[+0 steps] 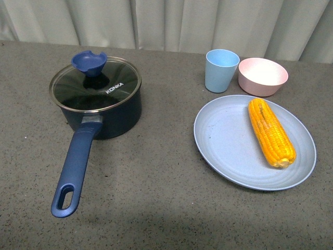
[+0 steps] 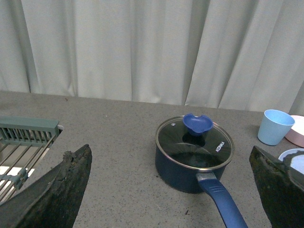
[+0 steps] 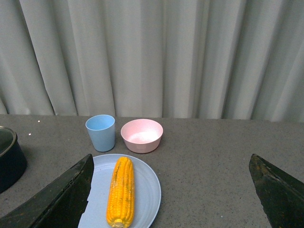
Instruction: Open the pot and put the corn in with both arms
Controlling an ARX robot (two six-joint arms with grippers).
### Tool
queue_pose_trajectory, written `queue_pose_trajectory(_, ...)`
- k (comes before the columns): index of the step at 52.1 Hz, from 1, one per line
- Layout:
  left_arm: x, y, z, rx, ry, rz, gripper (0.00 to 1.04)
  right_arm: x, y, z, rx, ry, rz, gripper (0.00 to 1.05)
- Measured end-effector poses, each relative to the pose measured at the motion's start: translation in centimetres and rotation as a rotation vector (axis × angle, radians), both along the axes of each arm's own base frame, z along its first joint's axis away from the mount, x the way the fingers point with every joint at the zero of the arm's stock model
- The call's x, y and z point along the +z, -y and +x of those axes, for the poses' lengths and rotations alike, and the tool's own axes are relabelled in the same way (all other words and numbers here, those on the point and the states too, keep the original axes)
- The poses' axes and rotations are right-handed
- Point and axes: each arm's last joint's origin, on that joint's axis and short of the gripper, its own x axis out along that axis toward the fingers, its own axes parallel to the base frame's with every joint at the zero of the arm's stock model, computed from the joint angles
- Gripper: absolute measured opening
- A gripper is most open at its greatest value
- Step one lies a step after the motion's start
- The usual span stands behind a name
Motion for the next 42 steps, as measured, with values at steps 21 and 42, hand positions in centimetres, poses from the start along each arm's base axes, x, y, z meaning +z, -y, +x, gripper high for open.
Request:
queue_pose_trajectory(21, 0.0, 0.0, 0.0, 0.0, 0.0, 0.0, 0.98, 0.0, 0.0, 0.0, 0.0, 0.0, 0.0, 0.96)
queue_pose_trajectory(42, -0.4, 0.0, 2.5, 0.216, -0.071, -0.07, 0.98, 0.0, 0.0, 0.0, 0.0, 0.0, 0.0, 0.96)
